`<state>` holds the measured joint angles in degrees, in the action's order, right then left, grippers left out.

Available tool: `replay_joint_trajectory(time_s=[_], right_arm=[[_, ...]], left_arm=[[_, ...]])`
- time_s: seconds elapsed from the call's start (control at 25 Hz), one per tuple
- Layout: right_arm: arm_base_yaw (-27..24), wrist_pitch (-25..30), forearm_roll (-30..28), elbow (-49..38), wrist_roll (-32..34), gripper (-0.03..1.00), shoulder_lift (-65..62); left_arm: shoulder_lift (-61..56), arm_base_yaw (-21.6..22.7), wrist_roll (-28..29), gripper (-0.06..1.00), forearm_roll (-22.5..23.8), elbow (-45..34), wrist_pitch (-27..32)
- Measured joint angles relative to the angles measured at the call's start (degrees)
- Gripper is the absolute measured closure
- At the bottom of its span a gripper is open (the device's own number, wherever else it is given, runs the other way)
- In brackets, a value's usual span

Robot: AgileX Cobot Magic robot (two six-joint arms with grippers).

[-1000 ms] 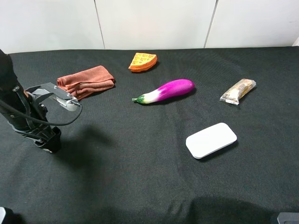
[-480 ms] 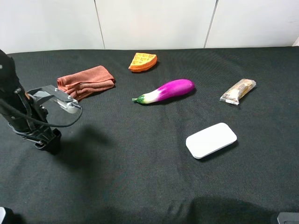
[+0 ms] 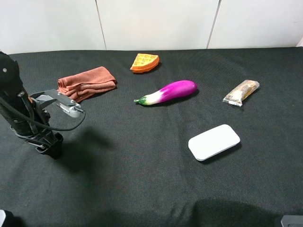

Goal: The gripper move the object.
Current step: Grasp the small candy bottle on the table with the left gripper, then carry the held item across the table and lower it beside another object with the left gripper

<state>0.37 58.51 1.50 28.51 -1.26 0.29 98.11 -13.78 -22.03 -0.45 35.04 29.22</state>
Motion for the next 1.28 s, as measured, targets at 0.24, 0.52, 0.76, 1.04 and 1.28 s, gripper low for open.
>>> replay_joint_trajectory(time_s=[0.24, 0.52, 0.76, 1.04, 1.28], right_arm=[[0.0, 0.0, 0.0, 0.0, 0.0, 0.27, 0.0], [0.0, 0.0, 0.0, 0.0, 0.0, 0.27, 0.0], [0.0, 0.0, 0.0, 0.0, 0.0, 0.27, 0.0], [0.0, 0.0, 0.0, 0.0, 0.0, 0.27, 0.0], [0.0, 0.0, 0.0, 0.0, 0.0, 0.27, 0.0]], left_arm=[[0.0, 0.0, 0.0, 0.17, 0.0, 0.0, -0.1], [0.0, 0.0, 0.1, 0.43, 0.0, 0.0, -0.2], [0.0, 0.0, 0.2, 0.45, 0.0, 0.0, -0.2], [0.0, 0.0, 0.4, 0.45, -0.1, 1.1, -0.2], [0.0, 0.0, 2.1, 0.45, -0.5, 2.1, -0.1]])
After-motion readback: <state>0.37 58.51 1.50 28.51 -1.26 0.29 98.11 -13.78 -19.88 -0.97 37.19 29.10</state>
